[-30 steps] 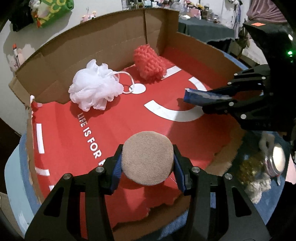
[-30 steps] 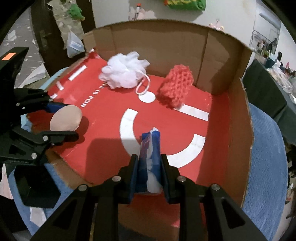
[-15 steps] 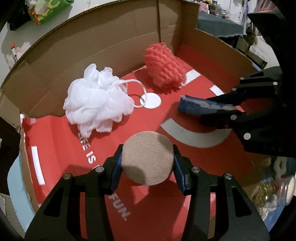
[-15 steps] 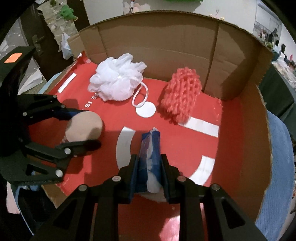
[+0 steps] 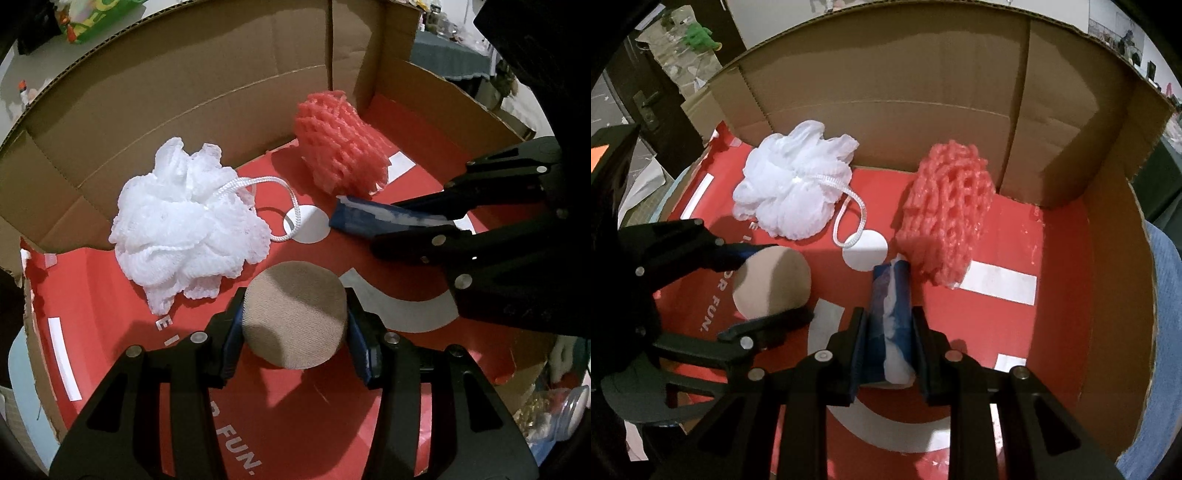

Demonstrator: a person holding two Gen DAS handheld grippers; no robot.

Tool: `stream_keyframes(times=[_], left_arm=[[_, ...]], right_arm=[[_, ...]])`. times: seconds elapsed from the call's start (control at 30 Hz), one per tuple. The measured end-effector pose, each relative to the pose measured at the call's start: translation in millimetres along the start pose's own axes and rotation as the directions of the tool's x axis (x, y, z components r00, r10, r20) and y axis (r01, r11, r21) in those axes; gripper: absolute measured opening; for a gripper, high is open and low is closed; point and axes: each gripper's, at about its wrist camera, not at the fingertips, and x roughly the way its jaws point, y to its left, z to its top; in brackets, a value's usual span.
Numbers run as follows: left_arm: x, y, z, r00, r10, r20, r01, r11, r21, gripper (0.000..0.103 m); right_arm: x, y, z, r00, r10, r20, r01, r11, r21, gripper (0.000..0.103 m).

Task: Organize soft objects
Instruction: 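Lower into the box and open the left gripper while the right opens too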

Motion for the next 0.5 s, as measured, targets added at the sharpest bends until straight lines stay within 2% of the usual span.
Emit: stream_keyframes(times=[0.23, 0.37, 0.47, 0.5], left_arm=[[-0.2, 3.3, -2.5, 1.000, 0.003, 0.016, -0.003, 1.000, -0.001, 0.051], [-0.6, 3.7, -4.0, 1.000, 0.005, 0.022, -0.005, 1.000, 0.000, 0.063], [-2.4, 2.3, -4.0, 0.999, 0.018, 0.028, -0.019, 1.000, 0.008, 0.065], [-3.0, -0.3, -1.8, 0.999, 0.020, 0.033, -0.020, 1.000, 0.011, 0.065]], right_arm=[[4.0, -2.6, 4.1, 1.000, -0.018, -0.016, 0.018, 1.000, -0.003, 0.027], [6.6, -5.0, 7.0, 1.000, -0.021, -0.019, 0.021, 1.000, -0.001, 0.028], [10.0, 0.7, 10.2, 0.999, -0.026, -0.022, 0.026, 1.000, 0.000, 0.045], [9.7, -0.8, 10.1, 0.999, -0.029, -0.022, 0.029, 1.000, -0.002, 0.047]])
